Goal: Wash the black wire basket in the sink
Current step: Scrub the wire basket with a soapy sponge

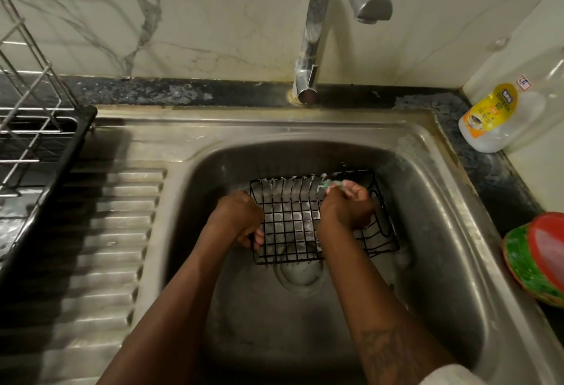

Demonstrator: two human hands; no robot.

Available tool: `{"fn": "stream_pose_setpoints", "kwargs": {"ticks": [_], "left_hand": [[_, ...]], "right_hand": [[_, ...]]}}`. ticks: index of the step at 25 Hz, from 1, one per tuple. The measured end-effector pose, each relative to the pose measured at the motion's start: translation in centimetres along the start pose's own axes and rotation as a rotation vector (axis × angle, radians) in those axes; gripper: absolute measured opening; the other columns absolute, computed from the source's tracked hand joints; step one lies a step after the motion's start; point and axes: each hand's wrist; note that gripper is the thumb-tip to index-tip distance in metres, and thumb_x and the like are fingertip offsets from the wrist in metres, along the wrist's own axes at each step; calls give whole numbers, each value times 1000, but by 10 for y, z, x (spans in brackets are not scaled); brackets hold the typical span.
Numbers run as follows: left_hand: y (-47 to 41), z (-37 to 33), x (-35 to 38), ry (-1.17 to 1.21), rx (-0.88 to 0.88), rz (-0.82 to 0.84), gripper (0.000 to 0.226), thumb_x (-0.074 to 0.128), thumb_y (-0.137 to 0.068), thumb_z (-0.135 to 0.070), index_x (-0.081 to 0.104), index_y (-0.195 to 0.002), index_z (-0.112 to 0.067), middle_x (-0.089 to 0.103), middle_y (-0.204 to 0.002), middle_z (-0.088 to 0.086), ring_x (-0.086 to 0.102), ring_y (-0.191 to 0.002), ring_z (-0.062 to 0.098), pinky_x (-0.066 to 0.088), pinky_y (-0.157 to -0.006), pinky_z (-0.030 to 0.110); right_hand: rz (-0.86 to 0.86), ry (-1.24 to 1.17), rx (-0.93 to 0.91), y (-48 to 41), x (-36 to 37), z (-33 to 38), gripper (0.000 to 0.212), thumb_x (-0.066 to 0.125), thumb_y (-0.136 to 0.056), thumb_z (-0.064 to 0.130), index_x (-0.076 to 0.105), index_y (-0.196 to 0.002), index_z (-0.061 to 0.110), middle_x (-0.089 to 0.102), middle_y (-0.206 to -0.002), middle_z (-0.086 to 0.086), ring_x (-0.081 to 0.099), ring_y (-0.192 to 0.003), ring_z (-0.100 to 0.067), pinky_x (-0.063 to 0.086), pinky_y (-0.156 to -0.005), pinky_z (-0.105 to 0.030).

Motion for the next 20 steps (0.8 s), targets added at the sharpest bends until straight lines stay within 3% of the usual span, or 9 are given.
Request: {"fn": "stream_pose_setpoints", "kwargs": {"ticks": [3, 5, 10, 12, 14, 16, 18, 20], "left_hand": [[-1, 1, -1, -7, 4, 0, 25, 42, -104, -6, 52, -82, 1, 68, -74, 22, 69, -68, 33, 60, -77, 45], [-2, 1, 0, -13, 13, -7, 22, 44, -103, -6, 52, -84, 1, 69, -72, 21, 71, -69, 33, 61, -78, 46], [-1, 1, 0, -15, 11, -21, 23, 45, -104, -9, 53, -84, 0, 70, -71, 21, 71, -67, 33, 62, -77, 47], [2, 0, 0, -25, 10, -22, 23, 45, -104, -10, 53, -85, 0, 71, -72, 21, 72, -68, 33, 61, -76, 45], [3, 0, -2, -31, 13, -16, 24, 44, -104, -11, 53, -85, 1, 71, -73, 21, 72, -66, 32, 61, -76, 44], [5, -1, -2, -33, 8, -6, 26, 44, -105, -10, 54, -84, 2, 72, -78, 22, 72, -69, 33, 61, -76, 44], [7, -2, -2, -50, 8, -8, 27, 44, -105, -10, 55, -83, 2, 74, -84, 22, 72, -71, 32, 61, -70, 41], [6, -2, -2, -64, 6, 0, 27, 44, -104, -10, 57, -84, 2, 73, -80, 20, 70, -64, 29, 58, -62, 38]], "right_hand": [[-5, 6, -180, -8, -2, 4, 20, 70, -83, -10, 66, -97, 4, 71, -88, -9, 68, -71, -6, 51, -56, -9], [-8, 82, -140, -15, -3, -3, 21, 68, -82, -12, 67, -98, 2, 71, -91, -10, 65, -69, -4, 49, -54, -7], [-39, 207, -63, -20, 0, -15, 20, 68, -80, -9, 70, -91, 8, 74, -88, -12, 70, -75, -18, 48, -55, -12], [-55, 155, -178, -13, -2, -3, 22, 63, -81, -10, 67, -86, 11, 73, -85, -11, 68, -70, -16, 46, -52, -9], [-80, 109, -334, -6, -6, 5, 24, 59, -81, -8, 64, -85, 15, 71, -81, -7, 68, -68, -15, 52, -58, -15], [-111, 127, -395, -7, -12, 6, 23, 57, -83, -8, 65, -87, 13, 70, -82, -4, 67, -69, -14, 50, -60, -12], [-78, 200, -348, -16, -14, 1, 19, 58, -85, -8, 67, -88, 9, 69, -83, -5, 67, -72, -17, 49, -61, -11], [-17, 334, -275, -26, -14, -5, 19, 61, -82, -7, 69, -84, 10, 71, -81, -6, 70, -75, -21, 50, -63, -22]]}}
Point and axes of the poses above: each hand's wrist, its own y-axis away from the middle knuckle, its own x-axis out of the palm, z = x × y
